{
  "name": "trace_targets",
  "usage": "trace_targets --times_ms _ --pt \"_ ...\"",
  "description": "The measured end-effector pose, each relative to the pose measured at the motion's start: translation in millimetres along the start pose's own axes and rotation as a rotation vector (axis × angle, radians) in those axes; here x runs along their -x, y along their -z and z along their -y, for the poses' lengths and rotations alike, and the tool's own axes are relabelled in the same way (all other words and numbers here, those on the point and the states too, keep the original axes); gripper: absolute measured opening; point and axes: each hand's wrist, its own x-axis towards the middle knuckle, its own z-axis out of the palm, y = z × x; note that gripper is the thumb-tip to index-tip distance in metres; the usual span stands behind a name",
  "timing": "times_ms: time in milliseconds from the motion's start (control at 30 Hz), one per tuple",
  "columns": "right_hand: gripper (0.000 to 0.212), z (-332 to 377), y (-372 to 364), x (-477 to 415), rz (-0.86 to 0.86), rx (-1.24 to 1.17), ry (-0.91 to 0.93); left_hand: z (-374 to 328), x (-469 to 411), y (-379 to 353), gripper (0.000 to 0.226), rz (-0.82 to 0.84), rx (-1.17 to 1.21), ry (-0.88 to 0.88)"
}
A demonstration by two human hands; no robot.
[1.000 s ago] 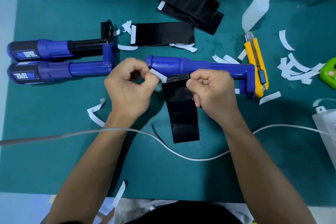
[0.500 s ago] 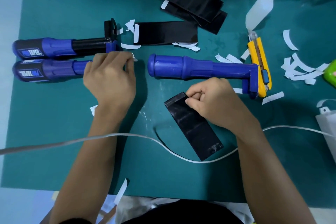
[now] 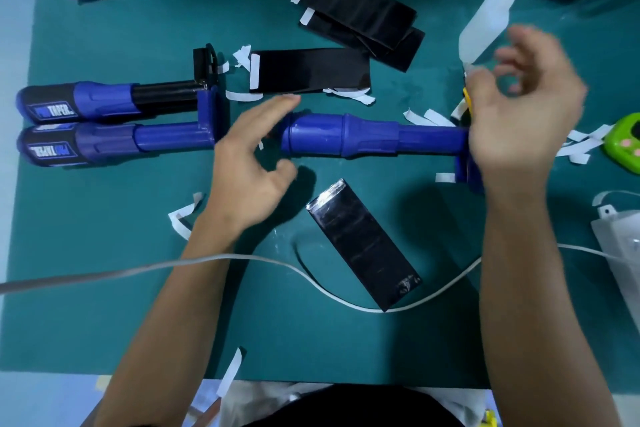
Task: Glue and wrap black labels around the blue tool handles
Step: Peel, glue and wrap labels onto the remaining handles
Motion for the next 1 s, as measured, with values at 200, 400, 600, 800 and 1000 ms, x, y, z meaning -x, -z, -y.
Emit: trace_targets --times_ms 200,400,600,800,1000 --pt "0.058 3.0 -25.2 -53.3 0.216 0.349 -0.061 6.5 -4.0 -13.7 0.071 0.038 -0.05 0.004" --pt "0.038 10.6 -31.1 -41.3 0.12 0.297 0.115 17.4 -6.5 -15.7 0.061 0.044 -0.087 0.01" --pt "0.033 12.2 -30.7 24.7 0.335 -0.513 -0.009 15.7 -7.3 -19.8 0.046 0.083 -0.061 0.035" --pt "0.034 -0.6 -31.4 40.3 0.369 -0.551 0.048 14.1 -6.7 -23.1 0.045 0.055 -0.05 0.028" --pt "0.032 4.9 -28.2 41.8 0.356 -0.477 0.109 12.6 -4.5 -21.8 0.062 0.073 -0.023 0.034"
